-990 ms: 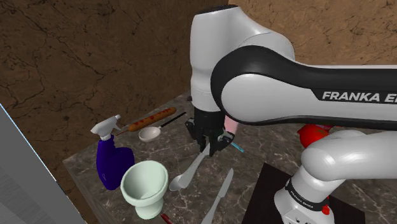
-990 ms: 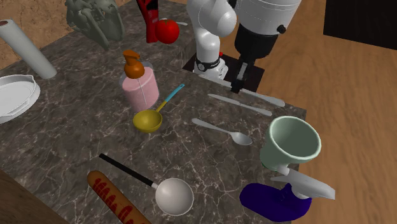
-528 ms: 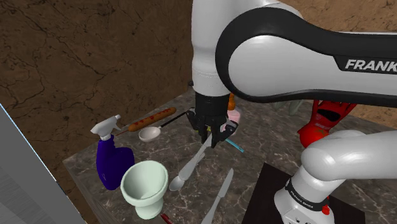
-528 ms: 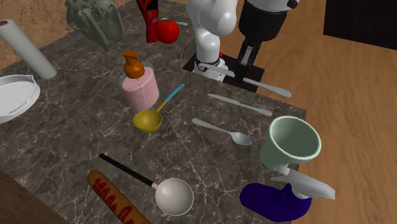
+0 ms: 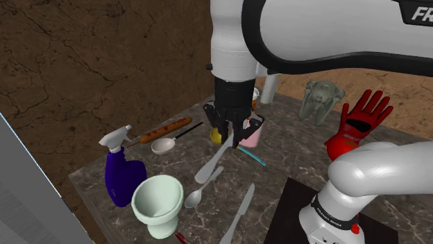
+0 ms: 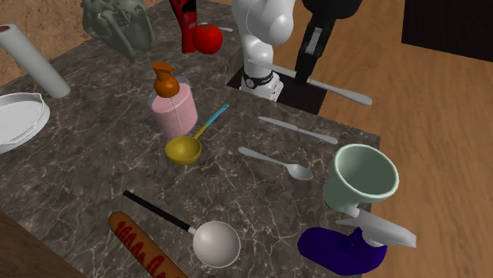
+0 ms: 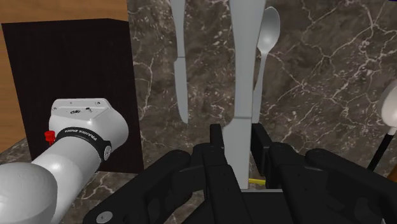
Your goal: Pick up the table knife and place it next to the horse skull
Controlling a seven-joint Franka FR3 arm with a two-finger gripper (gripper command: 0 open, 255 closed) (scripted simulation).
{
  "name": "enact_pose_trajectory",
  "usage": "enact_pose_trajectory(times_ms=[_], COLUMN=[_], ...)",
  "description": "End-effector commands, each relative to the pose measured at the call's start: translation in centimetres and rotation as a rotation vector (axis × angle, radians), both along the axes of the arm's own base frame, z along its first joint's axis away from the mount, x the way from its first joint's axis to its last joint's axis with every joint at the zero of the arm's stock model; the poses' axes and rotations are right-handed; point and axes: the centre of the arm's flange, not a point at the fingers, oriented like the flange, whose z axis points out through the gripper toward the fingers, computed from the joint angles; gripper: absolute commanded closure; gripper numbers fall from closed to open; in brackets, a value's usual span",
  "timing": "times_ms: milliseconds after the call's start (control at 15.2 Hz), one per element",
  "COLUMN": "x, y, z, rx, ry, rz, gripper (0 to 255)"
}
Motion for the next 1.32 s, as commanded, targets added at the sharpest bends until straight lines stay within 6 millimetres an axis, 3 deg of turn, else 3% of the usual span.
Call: enact_pose_trajectory(times_ms=[0, 1122, 1254], x=[-0.1, -0.1, 0.0], y=[0.0, 0.0, -2.6], z=[1.0, 9.7, 9.7], rx=[0.000, 0.000, 0.000], ry=[0.000, 0.000, 0.000], rz=[0.000, 0.000, 0.000], gripper=[255, 255, 255])
